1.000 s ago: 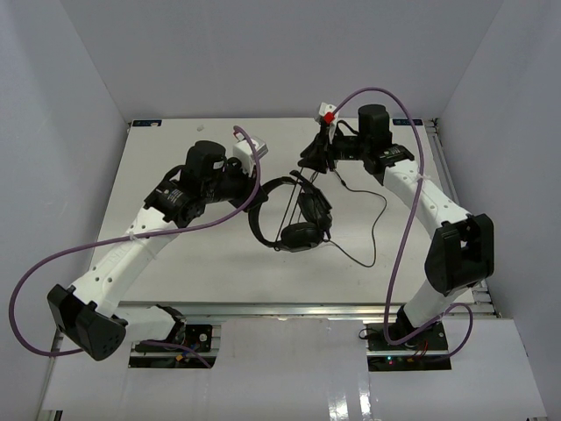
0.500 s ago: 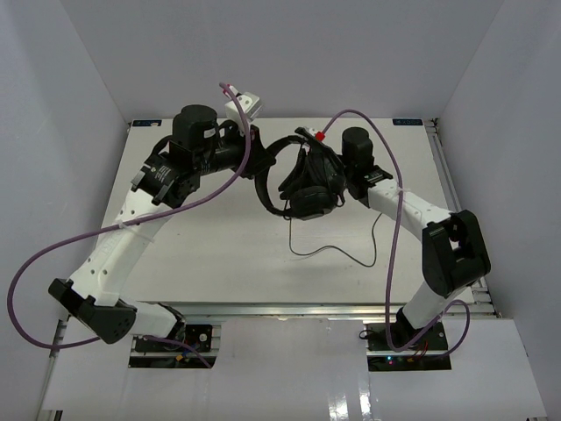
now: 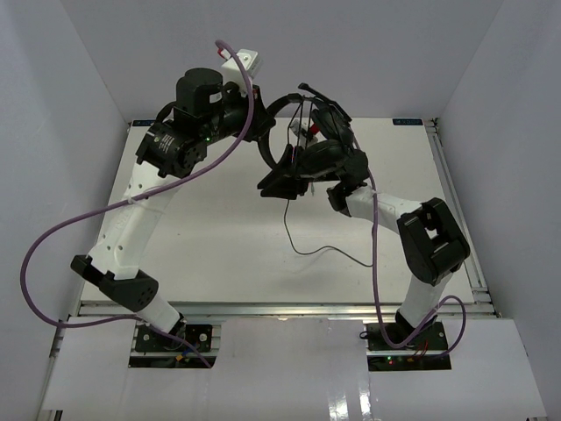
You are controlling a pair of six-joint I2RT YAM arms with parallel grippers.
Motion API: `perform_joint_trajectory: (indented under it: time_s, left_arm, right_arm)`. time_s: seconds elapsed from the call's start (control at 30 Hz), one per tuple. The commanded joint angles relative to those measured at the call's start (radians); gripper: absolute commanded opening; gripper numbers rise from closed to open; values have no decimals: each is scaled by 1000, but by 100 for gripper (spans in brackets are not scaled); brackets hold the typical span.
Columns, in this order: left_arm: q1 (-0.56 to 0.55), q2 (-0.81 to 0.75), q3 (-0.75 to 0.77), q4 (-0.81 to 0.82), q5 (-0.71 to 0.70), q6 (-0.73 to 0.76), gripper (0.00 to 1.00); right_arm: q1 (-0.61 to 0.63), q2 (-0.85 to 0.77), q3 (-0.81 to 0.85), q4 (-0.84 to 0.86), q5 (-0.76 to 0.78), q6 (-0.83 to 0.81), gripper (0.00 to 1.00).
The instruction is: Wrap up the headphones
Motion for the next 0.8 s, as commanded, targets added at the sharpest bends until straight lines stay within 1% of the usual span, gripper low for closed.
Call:
perform_joint_trajectory:
  time_s: [0.0,0.07,0.23,0.33,0.47,0.53,0.63,0.77]
  left_arm:
    - [-8,-57,143,230,-199,-37,0]
    - [-6,-70,139,255,-312,-22,0]
    - [7,-80,142,294,-462,35,0]
    - [28,-69,158,304,-503,59,0]
    - [74,-49,159,315,-537,81,0]
    - [105,-49,144,326,-537,84,0]
    - [235,-56,97,333,-466,32,0]
    - [344,-63,38,351,-415,-20,0]
  right_arm:
    - [68,23,-99,156,-13,163,42]
    - [76,-4,-164,159,-6,132,45]
    - [84,-86,-287,97,-13,23,52]
    - [103,-136,-333,37,-27,-58,52]
    - [138,-200,-372,-47,-37,-151,52]
    - [146,-225,-379,-118,-42,-199,51]
    - [152,-273,-401,-174,-48,-251,49]
    - [159,-315,-426,-281,-58,-330,45]
